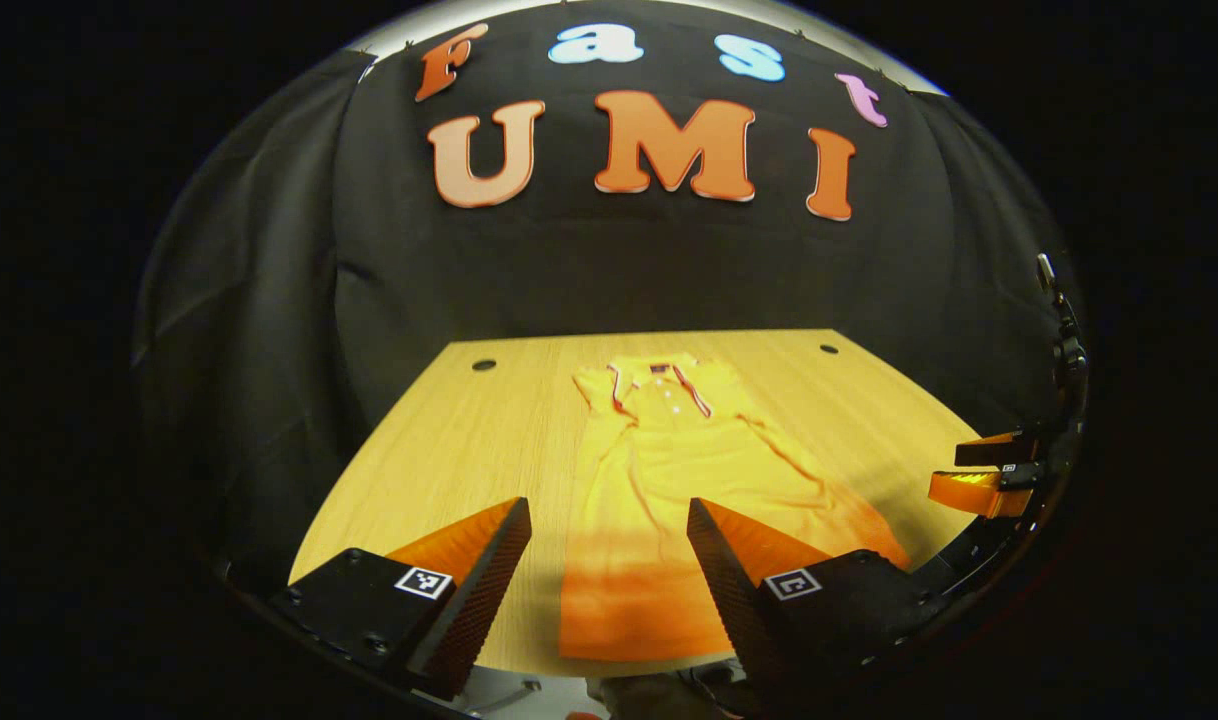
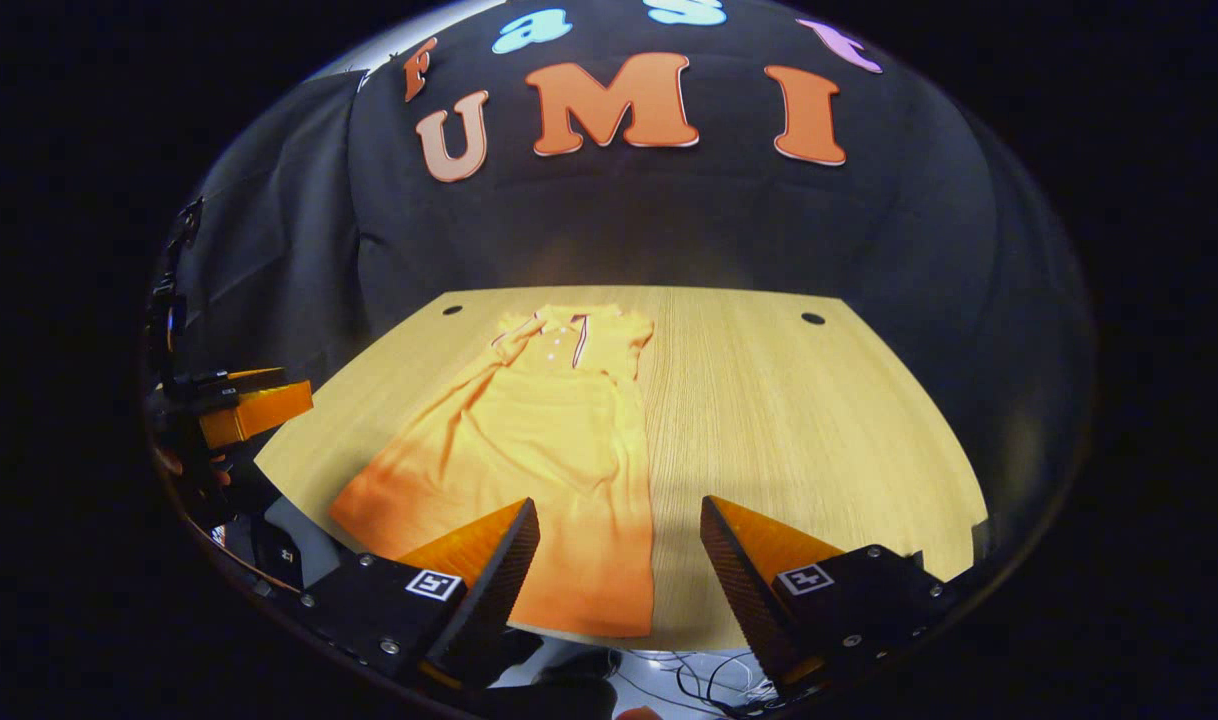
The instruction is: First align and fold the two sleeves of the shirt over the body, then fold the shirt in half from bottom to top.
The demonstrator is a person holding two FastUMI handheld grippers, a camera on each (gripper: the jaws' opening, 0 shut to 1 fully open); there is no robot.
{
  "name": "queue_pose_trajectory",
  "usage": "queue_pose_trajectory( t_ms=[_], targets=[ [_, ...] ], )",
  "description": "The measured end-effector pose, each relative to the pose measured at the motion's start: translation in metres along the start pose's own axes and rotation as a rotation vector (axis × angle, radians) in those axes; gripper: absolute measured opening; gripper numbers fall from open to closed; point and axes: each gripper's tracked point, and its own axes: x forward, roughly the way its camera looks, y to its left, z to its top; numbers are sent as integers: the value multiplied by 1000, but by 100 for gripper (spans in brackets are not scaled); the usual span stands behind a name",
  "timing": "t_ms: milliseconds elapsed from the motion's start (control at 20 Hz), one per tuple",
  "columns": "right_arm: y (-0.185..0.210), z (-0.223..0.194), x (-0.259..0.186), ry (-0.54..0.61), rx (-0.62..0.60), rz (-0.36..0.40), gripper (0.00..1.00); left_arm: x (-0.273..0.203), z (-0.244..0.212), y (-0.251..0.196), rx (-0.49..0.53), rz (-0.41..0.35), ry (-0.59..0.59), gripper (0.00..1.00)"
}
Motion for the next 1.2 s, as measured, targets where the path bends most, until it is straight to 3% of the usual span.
queue_pose_trajectory(
  t_ms=[350,800,1050,1200],
  targets=[
    [-1,-64,18,188,38,16,99,36,-82,6,-57,-7,281,98],
    [-5,-114,29,360,30,18,99,63,-128,22,-189,2,519,99],
    [3,-117,32,382,15,36,99,61,-133,16,-70,27,546,99],
    [8,-119,33,390,-32,36,98,62,-132,-3,-50,14,552,98]
  ],
)
